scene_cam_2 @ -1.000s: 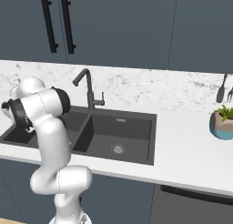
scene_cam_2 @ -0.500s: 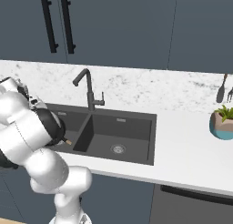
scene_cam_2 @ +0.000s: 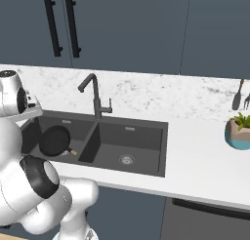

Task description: Pick the pan and sponge and place them into the sink. Then turn on the water.

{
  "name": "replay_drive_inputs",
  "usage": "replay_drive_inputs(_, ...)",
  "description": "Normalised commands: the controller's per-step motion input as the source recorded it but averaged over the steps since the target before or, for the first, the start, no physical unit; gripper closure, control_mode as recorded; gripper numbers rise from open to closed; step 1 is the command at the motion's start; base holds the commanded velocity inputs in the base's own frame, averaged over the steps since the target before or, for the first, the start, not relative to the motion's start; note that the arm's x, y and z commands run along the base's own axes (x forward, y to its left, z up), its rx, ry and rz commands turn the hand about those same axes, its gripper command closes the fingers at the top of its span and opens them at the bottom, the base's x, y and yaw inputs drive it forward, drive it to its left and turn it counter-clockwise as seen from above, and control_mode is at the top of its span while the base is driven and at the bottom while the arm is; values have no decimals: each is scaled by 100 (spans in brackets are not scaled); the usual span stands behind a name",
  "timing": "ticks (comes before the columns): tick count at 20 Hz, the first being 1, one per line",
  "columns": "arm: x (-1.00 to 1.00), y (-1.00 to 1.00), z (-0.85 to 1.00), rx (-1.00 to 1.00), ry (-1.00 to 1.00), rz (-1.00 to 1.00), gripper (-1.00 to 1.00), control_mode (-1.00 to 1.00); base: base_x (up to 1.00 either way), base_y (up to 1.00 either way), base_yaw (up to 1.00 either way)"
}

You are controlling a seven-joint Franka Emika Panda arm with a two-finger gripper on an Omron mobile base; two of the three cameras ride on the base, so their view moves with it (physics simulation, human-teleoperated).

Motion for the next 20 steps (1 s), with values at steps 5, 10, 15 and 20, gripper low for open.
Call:
replay_drive_inputs(5, -25, 50, 48, 33, 1, -28, -100, -100, 0, 0, 0)
replay_drive_inputs(10, -11, 67, 29, 24, 14, -28, -100, -100, 0, 0, 0)
replay_drive_inputs(15, 0, 55, 15, 6, 23, -14, -100, -100, 0, 0, 0)
replay_drive_inputs(20, -1, 40, -3, -2, 17, -9, -100, -100, 0, 0, 0)
